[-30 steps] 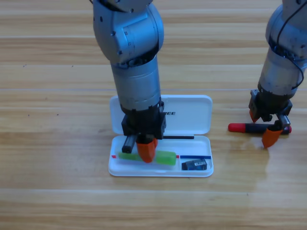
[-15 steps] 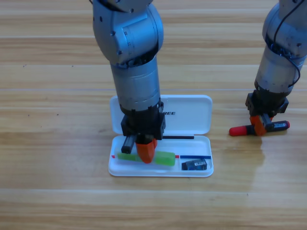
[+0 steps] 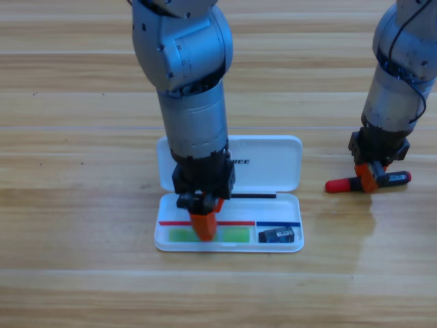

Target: Clean up eraser and pencils

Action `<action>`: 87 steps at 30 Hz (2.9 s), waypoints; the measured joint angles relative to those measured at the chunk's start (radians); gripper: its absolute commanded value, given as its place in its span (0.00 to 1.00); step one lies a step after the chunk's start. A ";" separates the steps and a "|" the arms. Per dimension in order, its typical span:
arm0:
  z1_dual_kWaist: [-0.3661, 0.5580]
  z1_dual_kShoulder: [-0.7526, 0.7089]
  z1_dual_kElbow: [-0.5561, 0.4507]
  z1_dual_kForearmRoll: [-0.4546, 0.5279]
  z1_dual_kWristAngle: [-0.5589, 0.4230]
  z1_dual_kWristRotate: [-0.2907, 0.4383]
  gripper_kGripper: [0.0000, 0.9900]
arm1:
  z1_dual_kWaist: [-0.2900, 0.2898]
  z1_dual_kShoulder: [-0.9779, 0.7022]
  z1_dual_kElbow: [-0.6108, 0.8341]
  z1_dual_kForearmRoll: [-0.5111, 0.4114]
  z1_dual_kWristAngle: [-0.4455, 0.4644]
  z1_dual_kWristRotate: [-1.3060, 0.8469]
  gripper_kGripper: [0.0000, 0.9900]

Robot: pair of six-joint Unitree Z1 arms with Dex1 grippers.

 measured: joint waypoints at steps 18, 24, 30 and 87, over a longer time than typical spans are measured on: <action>0.000 0.000 0.000 0.009 0.004 0.000 1.00 | -0.005 -0.076 0.038 0.037 0.000 0.002 0.00; -0.001 0.000 0.000 0.020 0.008 0.000 1.00 | -0.005 -0.203 0.080 0.105 0.000 0.011 0.00; -0.001 -0.003 0.000 0.042 0.009 0.000 1.00 | -0.005 -0.288 0.115 0.136 0.003 0.014 0.00; 0.337 -0.391 0.297 0.093 -0.028 0.305 1.00 | 0.257 -0.049 -0.252 0.255 0.048 0.216 0.00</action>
